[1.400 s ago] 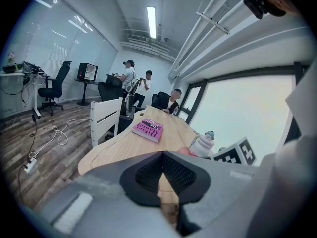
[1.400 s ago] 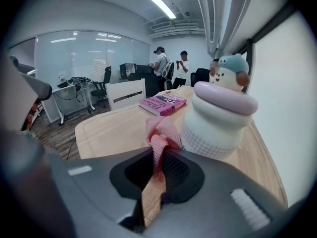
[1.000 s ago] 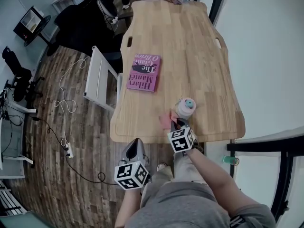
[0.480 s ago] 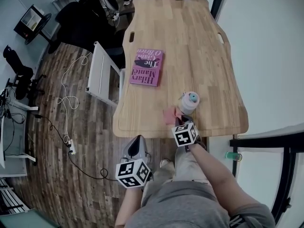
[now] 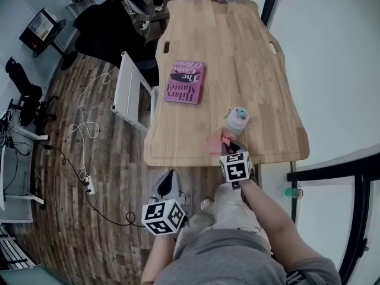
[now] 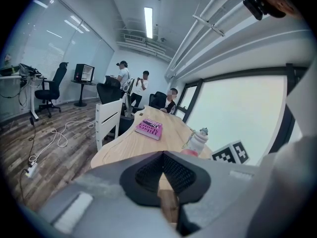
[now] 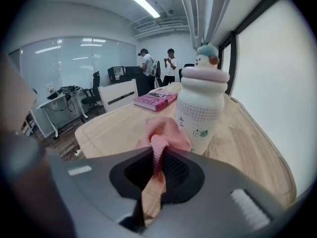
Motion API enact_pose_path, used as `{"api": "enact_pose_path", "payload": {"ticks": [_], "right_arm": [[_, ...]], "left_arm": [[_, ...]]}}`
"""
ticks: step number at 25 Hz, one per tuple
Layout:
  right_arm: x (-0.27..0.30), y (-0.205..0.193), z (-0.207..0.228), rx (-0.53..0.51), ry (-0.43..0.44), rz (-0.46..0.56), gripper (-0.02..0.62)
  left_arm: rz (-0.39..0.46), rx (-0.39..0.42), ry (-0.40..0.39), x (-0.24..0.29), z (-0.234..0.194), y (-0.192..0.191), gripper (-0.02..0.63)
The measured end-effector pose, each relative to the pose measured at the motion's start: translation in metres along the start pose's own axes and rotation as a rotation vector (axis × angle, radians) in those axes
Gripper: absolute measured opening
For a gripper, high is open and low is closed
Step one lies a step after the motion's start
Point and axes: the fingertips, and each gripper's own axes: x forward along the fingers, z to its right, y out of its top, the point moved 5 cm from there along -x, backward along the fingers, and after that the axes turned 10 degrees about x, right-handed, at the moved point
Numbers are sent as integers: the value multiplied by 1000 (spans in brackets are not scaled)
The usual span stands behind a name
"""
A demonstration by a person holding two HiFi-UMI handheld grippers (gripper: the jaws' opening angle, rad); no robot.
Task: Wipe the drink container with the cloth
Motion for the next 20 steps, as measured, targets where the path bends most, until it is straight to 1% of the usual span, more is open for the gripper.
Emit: {"api": "enact_pose_path", "payload": {"ticks": [4, 7, 10, 14, 20], "right_arm": [[-36, 1, -9, 58, 41, 48, 29], [-65, 2, -17, 81, 84, 90, 29], [-95, 5, -22, 92, 116, 141, 29], [-138, 7, -20, 95, 136, 209, 29], [-204, -9, -10, 109, 167, 272, 29]], "left_arm": [[11, 16, -27, -7, 7, -2, 2], [17, 20, -50, -12, 14, -3, 2], [23, 28, -73, -16, 24, -4, 2], [38, 41, -106, -23, 43, -7, 2], [60, 60, -136, -44, 80, -14, 2]]}}
